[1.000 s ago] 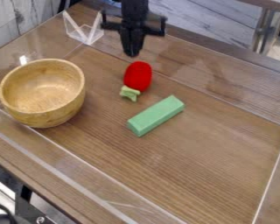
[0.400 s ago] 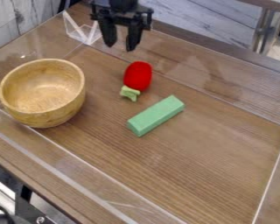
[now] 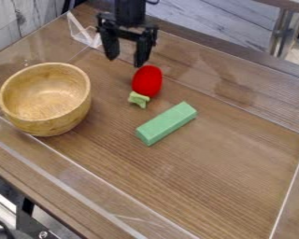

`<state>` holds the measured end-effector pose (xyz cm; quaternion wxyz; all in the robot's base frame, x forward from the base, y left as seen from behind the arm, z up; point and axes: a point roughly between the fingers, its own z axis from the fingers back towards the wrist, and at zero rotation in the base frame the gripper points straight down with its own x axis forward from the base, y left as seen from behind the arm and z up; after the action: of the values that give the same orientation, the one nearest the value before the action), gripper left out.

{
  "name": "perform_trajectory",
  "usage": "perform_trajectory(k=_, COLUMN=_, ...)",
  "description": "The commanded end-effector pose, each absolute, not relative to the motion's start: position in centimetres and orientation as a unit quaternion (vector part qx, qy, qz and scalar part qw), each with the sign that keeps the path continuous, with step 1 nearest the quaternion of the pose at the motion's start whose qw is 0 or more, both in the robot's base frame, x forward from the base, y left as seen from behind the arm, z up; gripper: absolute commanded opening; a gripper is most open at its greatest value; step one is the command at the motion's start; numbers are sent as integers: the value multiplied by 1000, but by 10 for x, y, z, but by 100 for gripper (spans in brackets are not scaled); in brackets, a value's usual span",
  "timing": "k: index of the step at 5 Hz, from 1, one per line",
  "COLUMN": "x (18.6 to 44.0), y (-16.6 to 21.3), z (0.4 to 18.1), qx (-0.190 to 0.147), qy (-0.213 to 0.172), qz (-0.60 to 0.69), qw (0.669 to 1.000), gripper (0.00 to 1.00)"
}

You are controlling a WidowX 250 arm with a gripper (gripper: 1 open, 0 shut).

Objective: Move the red fruit to the left

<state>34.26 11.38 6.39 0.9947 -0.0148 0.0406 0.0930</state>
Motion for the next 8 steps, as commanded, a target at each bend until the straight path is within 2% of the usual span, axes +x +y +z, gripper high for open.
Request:
perform_trajectory(k=1, x=345, y=104, z=71, qx=-6, qy=24, qz=102, qw=995, gripper=100)
perform_trajectory(k=3, x=351, y=75, z=36, qx=-5, qy=37, qz=129, qw=991, gripper=100)
perform_trajectory(k=4, x=354, y=62, z=24, qx=-5, qy=39, qz=144, qw=989, gripper=0)
perform_trajectory(k=5, x=356, y=67, z=26, qx=-11, qy=38, qz=162, qw=986, gripper=0)
perform_trajectory(k=8, x=347, y=91, z=89, qx=-69, qy=7, qz=211, qw=975, gripper=0)
